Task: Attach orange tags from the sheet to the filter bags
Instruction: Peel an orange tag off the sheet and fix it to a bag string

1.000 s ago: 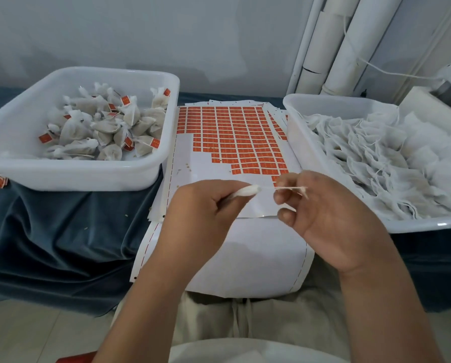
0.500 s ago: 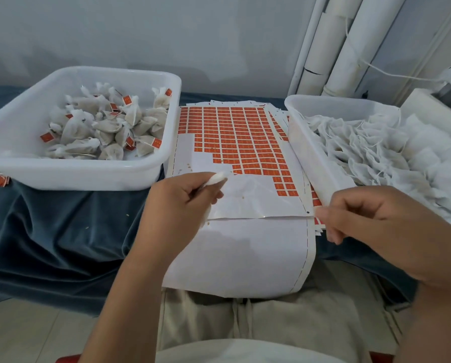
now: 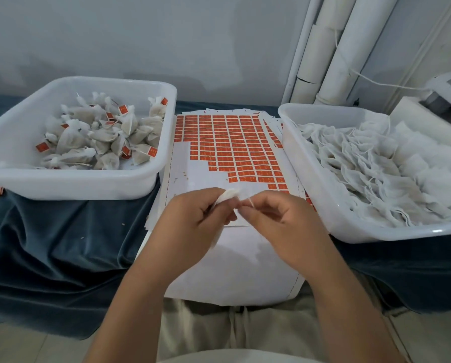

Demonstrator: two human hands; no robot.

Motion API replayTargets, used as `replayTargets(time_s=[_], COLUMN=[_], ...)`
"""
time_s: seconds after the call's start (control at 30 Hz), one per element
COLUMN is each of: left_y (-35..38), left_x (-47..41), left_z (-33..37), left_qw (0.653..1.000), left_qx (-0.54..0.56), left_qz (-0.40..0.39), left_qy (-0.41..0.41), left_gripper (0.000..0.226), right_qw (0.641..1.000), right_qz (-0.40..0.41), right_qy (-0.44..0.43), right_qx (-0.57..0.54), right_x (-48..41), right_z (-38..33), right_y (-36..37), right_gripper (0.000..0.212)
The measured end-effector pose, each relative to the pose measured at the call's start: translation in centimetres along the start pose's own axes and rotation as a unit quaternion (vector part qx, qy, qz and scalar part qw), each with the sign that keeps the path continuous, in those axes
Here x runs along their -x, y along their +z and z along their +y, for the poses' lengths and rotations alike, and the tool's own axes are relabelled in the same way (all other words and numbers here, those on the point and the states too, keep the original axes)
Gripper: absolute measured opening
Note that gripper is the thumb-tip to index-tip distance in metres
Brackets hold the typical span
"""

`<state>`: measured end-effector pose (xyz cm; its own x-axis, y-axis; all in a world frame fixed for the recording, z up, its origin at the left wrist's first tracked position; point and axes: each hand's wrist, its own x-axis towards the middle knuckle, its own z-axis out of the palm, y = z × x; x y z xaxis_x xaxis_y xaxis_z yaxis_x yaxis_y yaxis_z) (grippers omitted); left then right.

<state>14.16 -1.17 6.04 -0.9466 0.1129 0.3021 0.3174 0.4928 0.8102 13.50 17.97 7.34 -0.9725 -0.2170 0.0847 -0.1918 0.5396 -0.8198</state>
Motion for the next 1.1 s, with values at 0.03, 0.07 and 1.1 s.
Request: replayTargets(time_s=[0.03,0.07,1.1], left_y=[0.0,0.1,0.0], left_x=[0.0,0.1,0.2], left_z=[0.1,0.2,-0.2], left_qw=[1.0,0.999,0.979], left_qx=[0.016,0.032,0.18], left_qz=[-0.014,-0.026,-0.079], left_qy=[-0.008,-0.014,0.051], left_gripper=[0.031,0.032,0.024], right_qw=[1.0,1.0,0.996], right_qz=[0.019,0.029,-0.013], right_qy=[-0.006,-0.011,-0.021], right_qx=[0.001,-0.002,-0.091], right_x=[0.0,0.0,-0.5], right_z=[0.2,0.3,1.1], right_y=[0.0,-0.1,-1.7], right_gripper=[0.016,0.015,0.019])
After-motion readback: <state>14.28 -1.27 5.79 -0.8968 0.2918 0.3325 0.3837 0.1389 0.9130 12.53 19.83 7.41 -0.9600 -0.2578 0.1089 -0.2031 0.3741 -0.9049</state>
